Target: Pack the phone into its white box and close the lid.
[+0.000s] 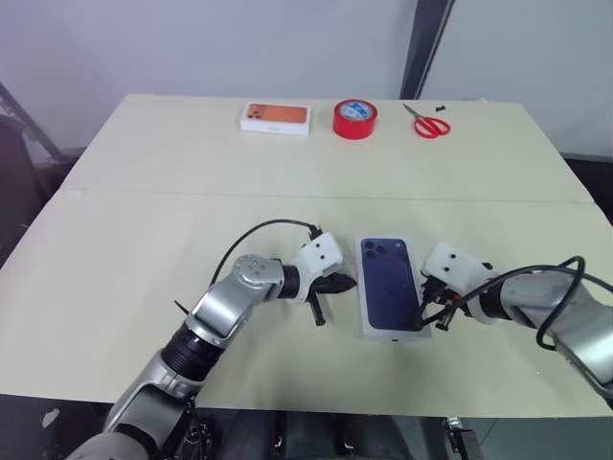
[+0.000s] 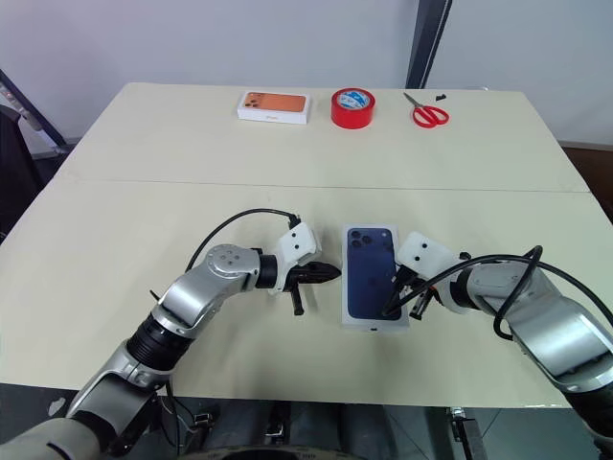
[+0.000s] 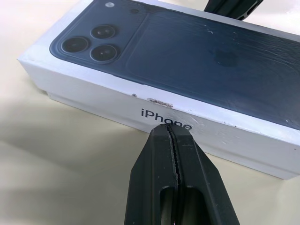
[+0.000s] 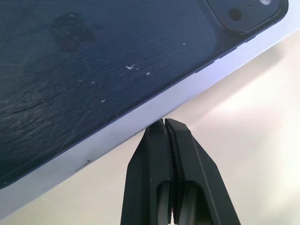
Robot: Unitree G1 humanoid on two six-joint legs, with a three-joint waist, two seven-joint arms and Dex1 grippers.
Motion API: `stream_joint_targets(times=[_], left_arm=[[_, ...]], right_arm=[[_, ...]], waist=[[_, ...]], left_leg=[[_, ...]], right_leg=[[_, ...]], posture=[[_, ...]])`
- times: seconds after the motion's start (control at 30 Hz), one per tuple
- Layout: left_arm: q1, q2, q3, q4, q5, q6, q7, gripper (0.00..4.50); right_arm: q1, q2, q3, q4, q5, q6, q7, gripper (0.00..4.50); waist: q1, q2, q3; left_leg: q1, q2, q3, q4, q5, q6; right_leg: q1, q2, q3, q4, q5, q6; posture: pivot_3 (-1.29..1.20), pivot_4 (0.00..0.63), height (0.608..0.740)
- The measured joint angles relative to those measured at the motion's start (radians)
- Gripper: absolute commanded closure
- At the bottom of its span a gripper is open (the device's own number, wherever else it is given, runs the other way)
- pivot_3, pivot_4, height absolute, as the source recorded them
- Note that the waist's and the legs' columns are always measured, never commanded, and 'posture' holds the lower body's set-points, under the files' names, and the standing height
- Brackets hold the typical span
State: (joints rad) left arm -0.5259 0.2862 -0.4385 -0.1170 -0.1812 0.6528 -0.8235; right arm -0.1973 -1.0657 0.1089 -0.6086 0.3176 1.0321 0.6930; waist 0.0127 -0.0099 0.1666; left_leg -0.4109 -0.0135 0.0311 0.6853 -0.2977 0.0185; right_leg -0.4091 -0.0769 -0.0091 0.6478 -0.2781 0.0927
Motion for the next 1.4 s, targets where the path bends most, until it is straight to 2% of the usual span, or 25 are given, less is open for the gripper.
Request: stream_joint_targets(times=[0.37,0.6,0.77,0.87,1.0,1.13,1.23,1.4], left_arm=[[0.0,0.0,0.001,0.004,-0.002,-0.002,-0.001,4.5],[0.002,0.02,0.013,0.003,-0.007,-0.001,-0.002,4.5],[0.002,0.026,0.079,0.001,-0.045,0.002,-0.002,4.5],[-0.029,-0.004,0.121,0.022,-0.069,0.012,0.009,4.5],[-0.118,-0.067,0.139,0.097,-0.065,-0.013,0.041,4.5],[-0.183,-0.14,0.098,0.237,-0.025,-0.06,0.054,4.5],[-0.195,-0.16,0.046,0.315,0.01,-0.087,0.041,4.5],[-0.207,-0.169,-0.008,0.342,0.056,-0.098,0.018,4.5]], right_arm=[[0.031,-0.019,-0.028,0.006,0.0,-0.014,0.019,4.44],[0.128,-0.1,-0.177,0.03,0.005,-0.111,0.122,4.44],[0.196,-0.092,-0.333,0.016,0.068,-0.178,0.229,4.44],[0.207,-0.074,-0.38,-0.039,0.141,-0.165,0.266,4.44],[0.227,-0.03,-0.352,-0.118,0.21,-0.143,0.261,4.44],[0.265,-0.014,-0.272,-0.138,0.193,-0.135,0.21,4.44],[0.312,-0.017,-0.227,-0.14,0.156,-0.147,0.187,4.44],[0.325,-0.019,-0.223,-0.144,0.128,-0.163,0.166,4.44]], waist=[[0.0,0.0,0.0],[0.0,0.0,0.0],[-0.001,0.0,0.0],[0.001,0.0,0.0],[0.002,-0.001,0.0],[0.003,-0.001,0.0],[-0.001,-0.001,0.0],[0.0,-0.001,-0.001]], left_leg=[[0.0,0.0,0.0,0.0,0.0,0.0],[0.0,0.0,0.0,0.0,0.0,0.0],[0.001,0.0,0.0,0.0,0.0,0.0],[0.001,0.001,0.0,0.001,0.0,0.0],[0.001,-0.001,-0.001,0.002,0.0,0.001],[0.001,-0.002,-0.001,0.002,0.0,0.001],[0.001,-0.002,-0.001,0.002,0.0,0.001],[0.003,-0.002,-0.001,0.002,0.0,0.001]], right_leg=[[0.0,0.0,0.0,0.0,0.0,0.0],[0.0,0.0,0.0,0.0,0.0,0.0],[0.001,0.001,0.0,0.001,0.0,0.0],[0.001,0.001,0.0,0.001,0.0,0.0],[0.003,0.0,0.0,0.001,0.0,0.001],[0.003,0.0,0.0,0.001,-0.001,0.003],[0.003,0.0,0.0,0.001,-0.002,0.003],[0.004,0.0,0.001,0.002,-0.002,0.003]], posture=[[0.0,0.15,0.725],[0.0,0.15,0.725],[0.0,0.15,0.725],[0.0,0.15,0.725],[0.0,0.15,0.725],[0.0,0.15,0.725],[0.0,0.15,0.725],[0.0,0.15,0.725]])
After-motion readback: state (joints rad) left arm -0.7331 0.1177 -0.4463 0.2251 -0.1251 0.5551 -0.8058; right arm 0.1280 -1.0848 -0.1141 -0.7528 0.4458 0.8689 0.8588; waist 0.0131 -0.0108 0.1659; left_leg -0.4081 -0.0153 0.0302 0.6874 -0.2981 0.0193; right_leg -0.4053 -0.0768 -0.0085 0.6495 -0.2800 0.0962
